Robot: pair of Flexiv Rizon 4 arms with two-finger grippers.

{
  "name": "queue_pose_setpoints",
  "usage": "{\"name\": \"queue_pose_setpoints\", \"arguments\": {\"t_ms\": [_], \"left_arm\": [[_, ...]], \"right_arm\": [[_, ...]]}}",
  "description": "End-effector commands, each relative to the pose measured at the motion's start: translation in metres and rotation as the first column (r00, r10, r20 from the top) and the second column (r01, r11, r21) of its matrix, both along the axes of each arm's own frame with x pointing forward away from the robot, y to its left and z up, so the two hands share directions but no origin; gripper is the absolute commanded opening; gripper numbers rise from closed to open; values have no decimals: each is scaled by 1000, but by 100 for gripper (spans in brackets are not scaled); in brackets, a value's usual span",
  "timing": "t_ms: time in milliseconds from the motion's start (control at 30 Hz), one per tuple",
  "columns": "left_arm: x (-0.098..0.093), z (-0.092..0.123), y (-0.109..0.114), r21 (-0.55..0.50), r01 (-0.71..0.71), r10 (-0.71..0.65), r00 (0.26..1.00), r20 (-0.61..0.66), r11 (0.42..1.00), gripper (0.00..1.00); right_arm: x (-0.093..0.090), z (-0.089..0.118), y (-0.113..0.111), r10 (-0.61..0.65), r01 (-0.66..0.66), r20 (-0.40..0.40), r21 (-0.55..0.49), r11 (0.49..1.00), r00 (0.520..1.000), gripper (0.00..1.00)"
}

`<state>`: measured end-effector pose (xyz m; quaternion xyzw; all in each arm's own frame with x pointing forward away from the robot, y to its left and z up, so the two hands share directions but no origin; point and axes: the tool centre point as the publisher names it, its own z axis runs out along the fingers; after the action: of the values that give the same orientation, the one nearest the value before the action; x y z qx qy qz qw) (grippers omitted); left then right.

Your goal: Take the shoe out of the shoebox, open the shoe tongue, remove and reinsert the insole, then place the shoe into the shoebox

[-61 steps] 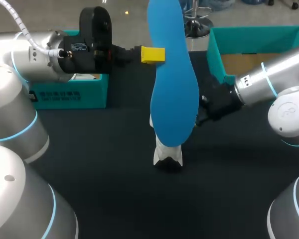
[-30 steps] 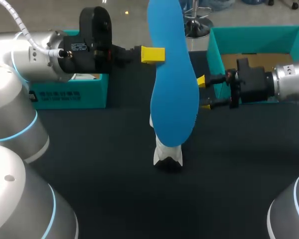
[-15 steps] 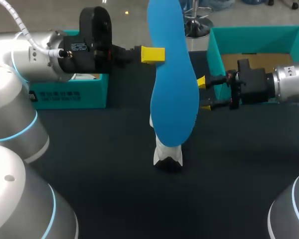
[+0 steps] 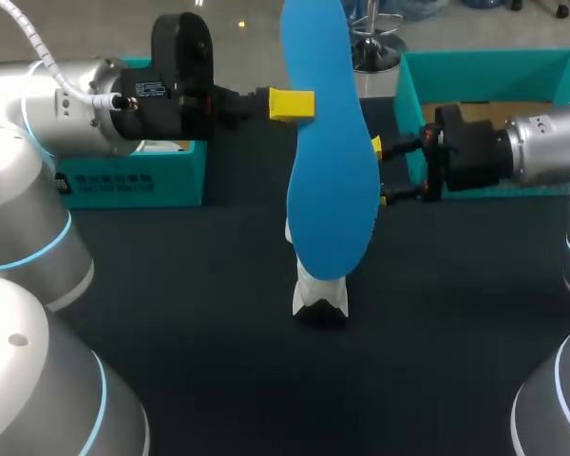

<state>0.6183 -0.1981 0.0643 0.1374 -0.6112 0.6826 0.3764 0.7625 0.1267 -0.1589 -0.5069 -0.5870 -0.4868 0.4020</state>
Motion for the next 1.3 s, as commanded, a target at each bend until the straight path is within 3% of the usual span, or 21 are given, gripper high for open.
{"name": "queue_pose_setpoints", "arguments": {"t_ms": [33,200,367,433,567,833,967,1033,1300], "left_arm": [[-1,-1,-1,-2,-1,1,1000,0,1000,0],[-1,-1,-1,-2,-1,1,1000,0,1000,0],[14,-20,5,-3,-56,55,971,233,998,0],[17,-22,7,-13,-72,73,961,266,997,0],[28,-27,8,-47,-115,124,887,446,992,0],[42,-48,17,73,-157,65,725,685,985,0],[48,-57,22,43,-208,111,673,731,977,0],[48,-63,23,66,-244,136,723,677,967,0],[48,-63,23,66,-244,136,723,677,967,0]], "right_arm": [[3,-1,4,3,-3,-1,-1,1000,1000,100],[3,-1,4,3,-3,-1,-1,1000,1000,100],[3,-1,4,3,-3,-1,-1,1000,1000,100],[3,-1,4,3,-3,-1,-1,1000,1000,100],[3,-1,4,3,-3,-1,-1,1000,1000,100],[3,-1,4,3,-3,-1,-1,1000,1000,100],[3,-1,4,3,-3,-1,-1,1000,1000,100],[3,-1,4,3,-3,-1,-1,1000,1000,100],[3,-1,4,3,-3,-1,-1,1000,1000,100]]}}
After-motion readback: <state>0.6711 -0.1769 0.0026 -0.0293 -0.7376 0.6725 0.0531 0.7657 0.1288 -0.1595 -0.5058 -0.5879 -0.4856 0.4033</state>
